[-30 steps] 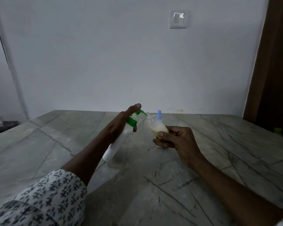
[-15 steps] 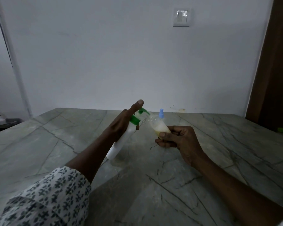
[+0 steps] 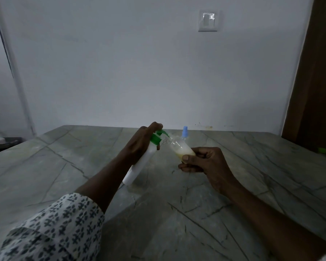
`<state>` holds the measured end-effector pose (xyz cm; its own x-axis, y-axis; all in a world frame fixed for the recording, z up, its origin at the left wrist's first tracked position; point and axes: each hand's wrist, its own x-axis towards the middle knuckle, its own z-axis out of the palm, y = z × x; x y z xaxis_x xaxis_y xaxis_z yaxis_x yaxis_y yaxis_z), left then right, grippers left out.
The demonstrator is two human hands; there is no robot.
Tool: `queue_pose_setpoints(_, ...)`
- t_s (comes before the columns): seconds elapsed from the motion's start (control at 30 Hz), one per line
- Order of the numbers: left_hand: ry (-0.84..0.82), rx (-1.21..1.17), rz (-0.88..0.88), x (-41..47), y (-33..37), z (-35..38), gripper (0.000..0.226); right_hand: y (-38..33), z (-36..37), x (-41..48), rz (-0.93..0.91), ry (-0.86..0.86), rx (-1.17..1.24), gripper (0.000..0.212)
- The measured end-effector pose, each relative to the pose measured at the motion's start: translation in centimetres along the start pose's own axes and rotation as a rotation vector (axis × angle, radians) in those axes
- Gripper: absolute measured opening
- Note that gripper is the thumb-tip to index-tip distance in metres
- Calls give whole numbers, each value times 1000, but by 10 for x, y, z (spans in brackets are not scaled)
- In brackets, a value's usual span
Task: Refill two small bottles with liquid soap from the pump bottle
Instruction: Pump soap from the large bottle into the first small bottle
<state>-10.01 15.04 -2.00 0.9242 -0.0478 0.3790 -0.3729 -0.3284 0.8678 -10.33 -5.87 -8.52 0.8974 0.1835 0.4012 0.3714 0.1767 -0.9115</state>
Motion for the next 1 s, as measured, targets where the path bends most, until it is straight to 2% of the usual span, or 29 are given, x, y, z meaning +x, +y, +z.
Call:
queue_pose_setpoints(0.13, -16, 14, -23, 0, -1, -1, 67, 0, 1, 1, 6, -19, 28, 41)
queue_pose_setpoints(0.23, -19, 16, -38, 1, -1, 0, 68, -1, 1, 0, 4, -35, 27, 40)
queue_pose_setpoints(0.4, -14, 19, -51, 3, -2, 0, 64, -1, 2, -1, 4, -33, 14, 33)
queue_pose_setpoints(0.6, 13, 35, -2, 5, -3, 0, 47, 2, 2, -1, 17, -38, -29, 31)
queue_pose_setpoints(0.8, -24, 28, -26, 0, 2, 1, 70, 0, 3, 0, 2, -26, 26, 34)
queue_pose_setpoints(0.93, -23, 62, -42, 2, 0, 0, 70, -1, 3, 0, 5, -34, 35, 37)
queue_pose_setpoints(1.0, -31, 42, -61, 4, 0, 0, 77, -1, 3, 0, 10, -33, 39, 43)
